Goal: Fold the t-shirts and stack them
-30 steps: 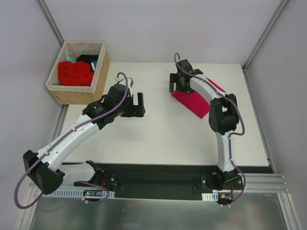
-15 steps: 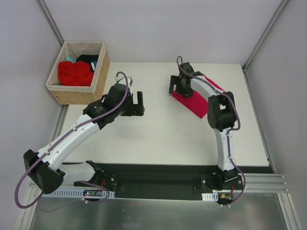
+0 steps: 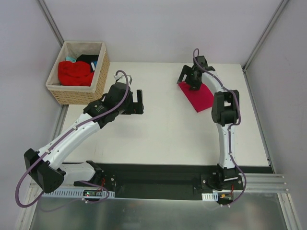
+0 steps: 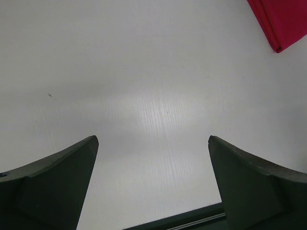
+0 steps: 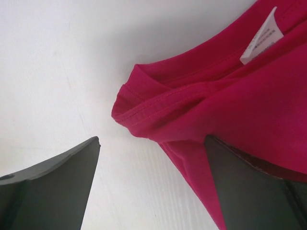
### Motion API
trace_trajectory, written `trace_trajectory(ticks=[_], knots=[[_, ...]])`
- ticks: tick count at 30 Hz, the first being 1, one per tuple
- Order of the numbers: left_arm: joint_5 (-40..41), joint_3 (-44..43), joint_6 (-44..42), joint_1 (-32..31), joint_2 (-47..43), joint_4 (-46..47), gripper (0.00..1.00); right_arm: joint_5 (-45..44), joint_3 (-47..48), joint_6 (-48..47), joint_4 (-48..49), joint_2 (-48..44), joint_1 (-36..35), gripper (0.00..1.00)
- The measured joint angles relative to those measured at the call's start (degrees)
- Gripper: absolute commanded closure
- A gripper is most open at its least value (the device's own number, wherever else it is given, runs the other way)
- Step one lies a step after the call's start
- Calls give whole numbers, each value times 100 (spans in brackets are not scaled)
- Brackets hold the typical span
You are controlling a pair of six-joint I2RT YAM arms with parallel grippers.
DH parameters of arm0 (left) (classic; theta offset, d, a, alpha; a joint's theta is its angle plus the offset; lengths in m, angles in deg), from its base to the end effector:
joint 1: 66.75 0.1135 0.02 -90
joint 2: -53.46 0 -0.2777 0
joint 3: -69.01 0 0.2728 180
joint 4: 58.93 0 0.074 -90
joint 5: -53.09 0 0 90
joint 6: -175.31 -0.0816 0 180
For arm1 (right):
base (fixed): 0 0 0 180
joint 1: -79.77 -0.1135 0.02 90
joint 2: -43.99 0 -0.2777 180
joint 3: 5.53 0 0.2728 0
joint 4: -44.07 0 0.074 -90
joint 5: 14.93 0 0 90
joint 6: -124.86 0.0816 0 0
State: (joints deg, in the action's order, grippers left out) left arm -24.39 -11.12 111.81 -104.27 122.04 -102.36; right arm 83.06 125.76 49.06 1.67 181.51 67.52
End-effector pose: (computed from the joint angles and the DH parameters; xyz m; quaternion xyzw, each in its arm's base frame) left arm 0.2617 -0.1786 0.3455 0.0307 0.8700 -0.1751 0.4599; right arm 0.5823 0.1380 0.1553 -0.0087 0.9335 0.1441 0.3281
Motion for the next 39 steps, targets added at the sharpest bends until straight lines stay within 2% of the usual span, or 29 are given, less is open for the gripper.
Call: trace_trajectory(ticks=[20, 28, 34, 39], knots=[[138, -369, -192, 0, 619, 17, 1, 527, 1897, 422, 72, 1189, 1290, 4], [92, -369, -225, 13, 638, 48, 1, 492, 2070, 402, 168, 1300, 1606, 4], [-26, -369, -249, 13, 634, 61, 1, 391, 1663, 120, 190, 946, 1606, 4], [-162, -313, -245, 13, 466, 157, 1, 28, 1108, -304, -111, -151, 1467, 4]])
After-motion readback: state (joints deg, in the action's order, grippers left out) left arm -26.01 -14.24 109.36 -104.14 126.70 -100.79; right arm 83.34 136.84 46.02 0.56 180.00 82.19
